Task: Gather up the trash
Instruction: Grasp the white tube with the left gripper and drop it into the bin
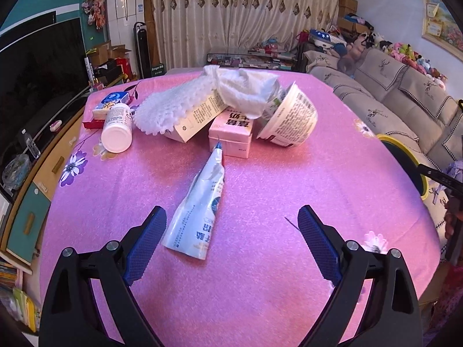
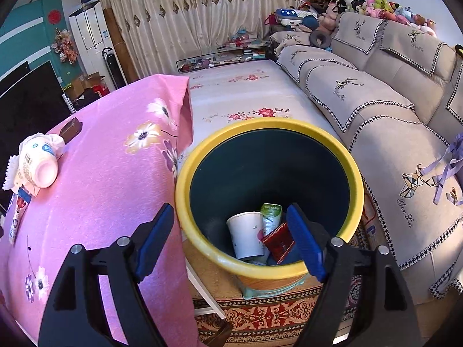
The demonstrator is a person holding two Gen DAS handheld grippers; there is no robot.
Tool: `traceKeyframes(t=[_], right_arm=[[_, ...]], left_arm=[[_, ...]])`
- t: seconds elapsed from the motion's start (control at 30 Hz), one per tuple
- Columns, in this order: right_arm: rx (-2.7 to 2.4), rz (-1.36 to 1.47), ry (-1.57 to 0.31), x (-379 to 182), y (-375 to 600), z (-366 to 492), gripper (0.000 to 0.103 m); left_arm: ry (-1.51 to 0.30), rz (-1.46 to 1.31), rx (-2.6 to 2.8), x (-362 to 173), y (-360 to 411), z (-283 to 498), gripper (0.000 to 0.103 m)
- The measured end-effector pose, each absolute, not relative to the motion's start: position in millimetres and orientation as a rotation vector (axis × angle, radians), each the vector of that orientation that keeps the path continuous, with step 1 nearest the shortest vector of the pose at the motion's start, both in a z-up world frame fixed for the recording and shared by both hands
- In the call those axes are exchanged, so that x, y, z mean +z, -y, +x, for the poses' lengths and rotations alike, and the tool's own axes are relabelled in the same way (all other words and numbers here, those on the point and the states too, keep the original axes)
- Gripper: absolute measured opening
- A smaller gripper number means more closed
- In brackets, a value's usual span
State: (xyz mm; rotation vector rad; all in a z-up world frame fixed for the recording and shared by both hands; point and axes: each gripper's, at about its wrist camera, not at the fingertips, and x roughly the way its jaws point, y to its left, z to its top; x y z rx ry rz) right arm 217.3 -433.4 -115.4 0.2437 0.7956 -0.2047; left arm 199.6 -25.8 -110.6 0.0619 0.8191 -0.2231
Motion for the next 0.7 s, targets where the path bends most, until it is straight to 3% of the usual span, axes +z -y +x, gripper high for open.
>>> traceKeyframes(t=[0.17, 0.33, 0.63, 0.7], right_arm=[[-0.181, 0.231, -0.789, -111, 422, 218, 0.076], [-0.171, 0.231, -0.790, -110, 419, 218, 0.076], [-0.165, 0.235, -0.801, -114, 417, 219, 0.076], [-0.161, 0.236, -0.799, -114, 417, 218, 0.076]], left_arm=[[-0.878, 0.051, -0.221, -126, 17, 225, 0.091], [-0.923, 0.050, -0.213, -139, 13, 247, 0.081], [-0.930, 0.066, -0.189, -145, 13, 262, 0.053], [-0.929, 0.062, -0.181, -145, 11, 263, 0.038]])
